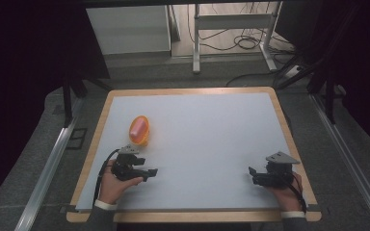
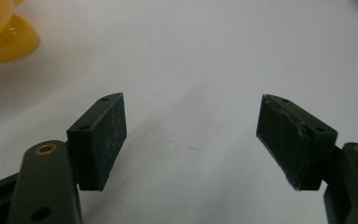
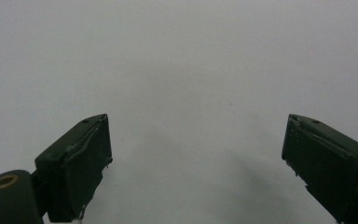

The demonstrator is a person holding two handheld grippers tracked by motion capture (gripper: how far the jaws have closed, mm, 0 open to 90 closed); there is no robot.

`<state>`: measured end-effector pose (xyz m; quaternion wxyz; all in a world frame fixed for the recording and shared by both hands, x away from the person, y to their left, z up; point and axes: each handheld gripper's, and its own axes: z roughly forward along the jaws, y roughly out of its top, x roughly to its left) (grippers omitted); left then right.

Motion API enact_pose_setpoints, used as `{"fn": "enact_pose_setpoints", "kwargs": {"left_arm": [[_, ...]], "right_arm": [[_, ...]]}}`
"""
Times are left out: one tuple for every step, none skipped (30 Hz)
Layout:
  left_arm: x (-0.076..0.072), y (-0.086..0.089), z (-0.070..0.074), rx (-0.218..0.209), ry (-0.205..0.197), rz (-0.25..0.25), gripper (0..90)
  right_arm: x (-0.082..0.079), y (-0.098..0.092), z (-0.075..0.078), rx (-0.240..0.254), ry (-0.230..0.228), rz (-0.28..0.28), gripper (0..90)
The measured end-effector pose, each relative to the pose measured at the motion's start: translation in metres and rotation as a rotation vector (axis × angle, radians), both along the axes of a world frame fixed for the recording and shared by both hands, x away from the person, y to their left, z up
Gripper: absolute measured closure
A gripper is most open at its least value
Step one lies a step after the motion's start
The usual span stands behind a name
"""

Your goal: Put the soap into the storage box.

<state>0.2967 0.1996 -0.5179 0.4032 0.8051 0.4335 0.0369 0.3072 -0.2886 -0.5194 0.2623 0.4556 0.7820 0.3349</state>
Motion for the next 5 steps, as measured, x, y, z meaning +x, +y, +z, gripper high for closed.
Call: {"fn": "enact_pose_setpoints", "kwargs": {"left_arm": [[-0.0014, 0.0009, -0.0014, -0.012, -0.001, 0.006, 25.1], [-0.0019, 0.0011, -0.003, -0.008, 0.002, 0.01, 25.1], [-0.0018, 0.0008, -0.0042, 0.007, 0.006, 0.008, 25.0], [-0.0018, 0.0006, -0.0052, 0.013, 0.008, 0.008, 24.9], [-0.0022, 0.0007, -0.0057, 0.012, 0.009, 0.011, 24.9]], "right_arm": [[-0.0002, -0.0003, 0.0013, 0.011, -0.001, 0.004, 7.6], [-0.0002, -0.0003, 0.0013, 0.011, -0.001, 0.004, 7.6], [-0.0004, -0.0001, 0.002, 0.013, -0.004, 0.004, 7.6], [-0.0005, 0.0002, 0.0026, 0.014, -0.006, 0.004, 7.6], [-0.0006, 0.0004, 0.003, 0.014, -0.006, 0.006, 7.6]]}}
